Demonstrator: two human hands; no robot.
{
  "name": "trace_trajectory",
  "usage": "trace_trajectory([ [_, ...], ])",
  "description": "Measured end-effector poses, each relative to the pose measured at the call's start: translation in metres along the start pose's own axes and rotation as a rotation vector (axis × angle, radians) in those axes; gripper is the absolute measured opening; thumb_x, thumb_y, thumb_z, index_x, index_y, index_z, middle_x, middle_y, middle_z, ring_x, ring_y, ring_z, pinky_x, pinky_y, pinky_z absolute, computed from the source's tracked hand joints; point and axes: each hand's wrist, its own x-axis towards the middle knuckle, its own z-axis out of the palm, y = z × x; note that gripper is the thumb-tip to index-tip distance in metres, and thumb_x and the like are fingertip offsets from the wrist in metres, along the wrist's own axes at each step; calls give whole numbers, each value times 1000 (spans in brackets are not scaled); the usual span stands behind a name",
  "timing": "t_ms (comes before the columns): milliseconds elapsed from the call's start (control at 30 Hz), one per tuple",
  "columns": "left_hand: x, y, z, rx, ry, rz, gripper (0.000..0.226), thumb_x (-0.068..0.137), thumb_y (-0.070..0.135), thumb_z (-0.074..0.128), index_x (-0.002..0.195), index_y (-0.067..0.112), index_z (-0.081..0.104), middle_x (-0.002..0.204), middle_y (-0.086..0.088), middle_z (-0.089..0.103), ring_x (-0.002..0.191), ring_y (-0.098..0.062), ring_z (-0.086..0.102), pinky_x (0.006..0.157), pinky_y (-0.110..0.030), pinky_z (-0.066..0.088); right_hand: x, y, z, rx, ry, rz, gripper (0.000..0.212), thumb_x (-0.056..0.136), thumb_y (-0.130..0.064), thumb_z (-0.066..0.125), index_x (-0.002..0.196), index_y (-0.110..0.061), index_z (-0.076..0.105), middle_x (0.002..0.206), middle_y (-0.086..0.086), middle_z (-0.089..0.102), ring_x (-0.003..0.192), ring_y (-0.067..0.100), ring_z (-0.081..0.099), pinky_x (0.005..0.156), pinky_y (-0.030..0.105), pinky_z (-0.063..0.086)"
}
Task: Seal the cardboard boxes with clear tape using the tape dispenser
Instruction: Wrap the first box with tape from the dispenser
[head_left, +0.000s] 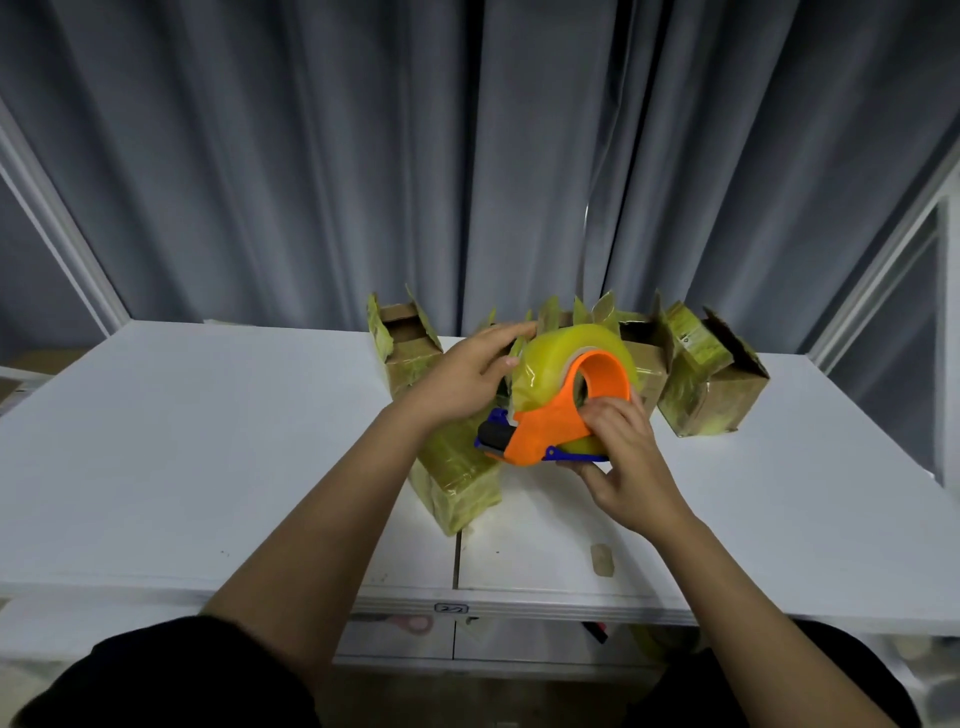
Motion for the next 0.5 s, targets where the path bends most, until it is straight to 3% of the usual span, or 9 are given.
trace_trajectory([
  [67,3,0,0,31,50,-24,31,97,13,51,128,13,54,120,1,55,113,-10,52,90,-4,36,-1,0,-1,9,1,3,38,79,-21,73,108,-17,51,105,-2,58,112,19,48,117,47,17],
  [167,3,0,-3,72,93,11,12,92,17,59,102,14,65,100,1,56,88,-1,53,76,1,35,-4,1,0,36,8,9,40,78,-21,73,110,-20,48,106,-7,53,110,18,48,115,50,21],
  [233,4,1,-5,101,83,55,8,90,19,62,97,16,65,100,1,56,90,-1,53,80,-6,38,-6,2,1,49,13,6,41,78,-18,73,110,-20,48,106,-6,54,111,17,48,108,58,30],
  [300,5,2,-5,99,60,95,13,90,20,62,104,18,63,107,4,56,101,-6,54,89,-17,42,-8,3,2,73,20,10,41,77,-15,74,110,-18,50,107,-5,55,111,16,47,100,59,39],
  [400,6,7,-6,52,59,147,24,91,17,61,115,20,63,111,12,56,108,-2,53,95,-16,42,-9,4,3,121,6,34,38,78,-13,76,110,-12,57,110,-2,58,111,15,46,96,43,42],
  [500,8,10,-5,58,58,125,9,90,14,62,98,15,66,97,11,59,95,-3,57,88,-23,48,-10,5,1,129,-11,39,36,80,-15,74,111,-16,56,109,-7,56,108,12,45,93,32,41],
])
